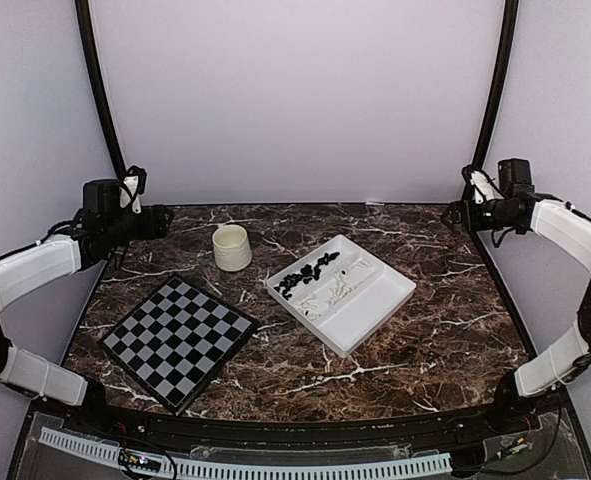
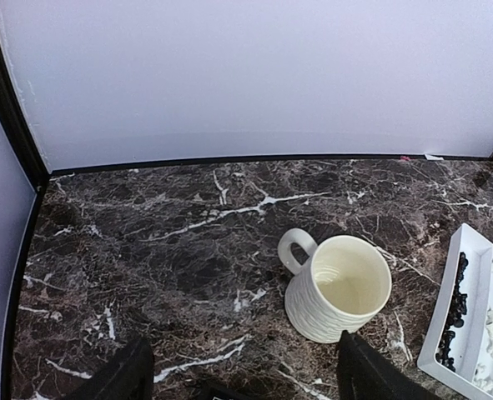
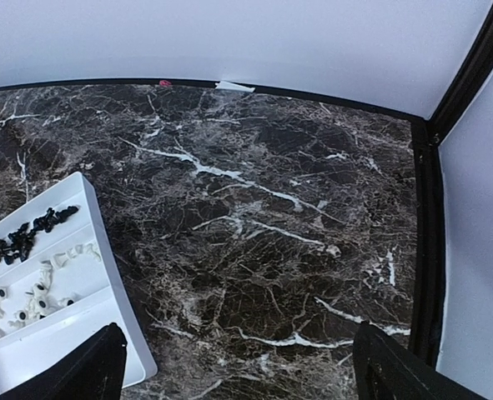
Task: Set up the chess pieces on the board
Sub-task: Adjust the storage box at the center of the board.
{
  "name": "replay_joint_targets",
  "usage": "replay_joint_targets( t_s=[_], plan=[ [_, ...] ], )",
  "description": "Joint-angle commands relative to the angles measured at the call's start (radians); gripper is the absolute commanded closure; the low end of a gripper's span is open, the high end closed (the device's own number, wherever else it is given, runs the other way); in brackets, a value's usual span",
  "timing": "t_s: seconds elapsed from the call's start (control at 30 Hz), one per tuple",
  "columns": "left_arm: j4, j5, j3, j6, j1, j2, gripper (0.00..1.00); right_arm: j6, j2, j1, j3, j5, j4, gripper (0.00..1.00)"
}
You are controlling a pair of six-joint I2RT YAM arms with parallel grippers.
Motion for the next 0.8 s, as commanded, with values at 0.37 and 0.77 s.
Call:
replay_joint_targets(
  t_s=[0.37,0.77],
  plan=[
    [-0.063,0.106,0.087,-0.017,-0.066,0.141,0.28,-0.362,0.129,0.349,0.082,-0.209,-0.193,0.28],
    [-0.138,0.112,0.139,-0.063,-0.071,0.217,0.31,-0.396,0.418,0.881,0.230,-0.076,-0.255,0.67]
  ],
)
